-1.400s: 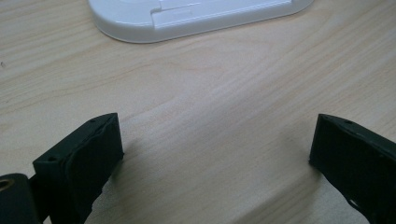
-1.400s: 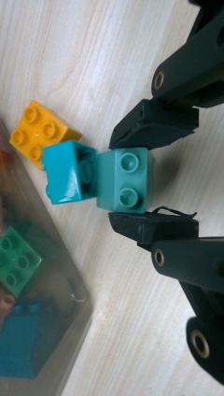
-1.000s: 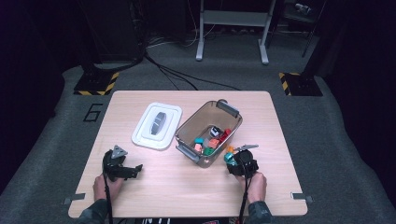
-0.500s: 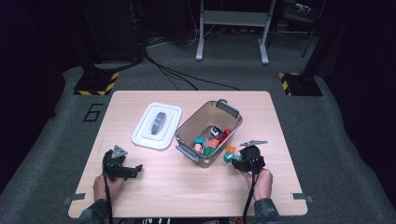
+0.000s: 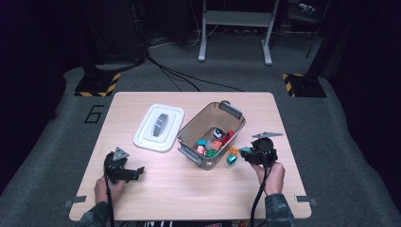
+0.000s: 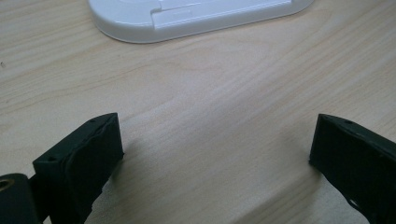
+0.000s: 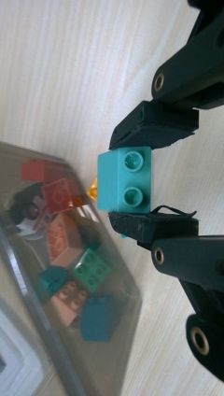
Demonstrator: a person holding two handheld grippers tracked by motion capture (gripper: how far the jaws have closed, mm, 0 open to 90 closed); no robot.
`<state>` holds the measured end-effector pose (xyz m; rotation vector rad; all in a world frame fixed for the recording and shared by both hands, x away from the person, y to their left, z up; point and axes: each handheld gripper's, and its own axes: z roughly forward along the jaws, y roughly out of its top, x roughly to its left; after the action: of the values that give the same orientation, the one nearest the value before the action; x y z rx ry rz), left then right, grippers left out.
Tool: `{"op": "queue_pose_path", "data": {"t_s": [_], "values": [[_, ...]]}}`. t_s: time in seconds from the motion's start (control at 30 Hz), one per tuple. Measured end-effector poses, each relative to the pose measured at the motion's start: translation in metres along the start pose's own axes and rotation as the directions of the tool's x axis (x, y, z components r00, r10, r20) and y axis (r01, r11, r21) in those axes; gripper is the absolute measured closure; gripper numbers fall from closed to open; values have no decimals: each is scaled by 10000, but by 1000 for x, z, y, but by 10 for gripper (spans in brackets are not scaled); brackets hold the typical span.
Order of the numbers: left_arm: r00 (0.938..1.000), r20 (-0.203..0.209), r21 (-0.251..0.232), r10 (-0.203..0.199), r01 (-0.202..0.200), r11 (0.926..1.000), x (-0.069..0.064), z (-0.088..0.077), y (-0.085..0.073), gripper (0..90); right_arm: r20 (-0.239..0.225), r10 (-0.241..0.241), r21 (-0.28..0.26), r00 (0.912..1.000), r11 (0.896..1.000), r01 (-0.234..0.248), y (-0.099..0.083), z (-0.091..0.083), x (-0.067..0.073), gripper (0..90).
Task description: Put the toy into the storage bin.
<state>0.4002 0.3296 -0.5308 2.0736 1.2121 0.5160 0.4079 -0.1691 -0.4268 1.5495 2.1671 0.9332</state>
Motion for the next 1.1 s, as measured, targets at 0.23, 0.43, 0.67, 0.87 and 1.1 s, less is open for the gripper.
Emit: {"op": "queue_pose_path", "data": {"t_s": [0.23,0.43,0.67,0.87,1.1], "values": [[10000,1,0,5,-5,10000,0,0,0,24,178,-73,-193,9998,9998,76,20,-13,1,590],[10000,-2,-2,6,-6,10000,0,0,0,24,198,-341,-549,9992,9979,351,39,-24,3,591],[10000,0,3,11,-11,10000,0,0,0,24,77,-628,-795,9980,9948,632,59,-33,14,590],[10000,18,14,42,-42,10000,0,0,0,24,-289,-939,-898,9952,9918,910,71,-32,28,590],[10000,16,17,40,-40,10000,0,0,0,24,-938,-1451,-721,9850,9877,1387,76,-22,52,590]]}}
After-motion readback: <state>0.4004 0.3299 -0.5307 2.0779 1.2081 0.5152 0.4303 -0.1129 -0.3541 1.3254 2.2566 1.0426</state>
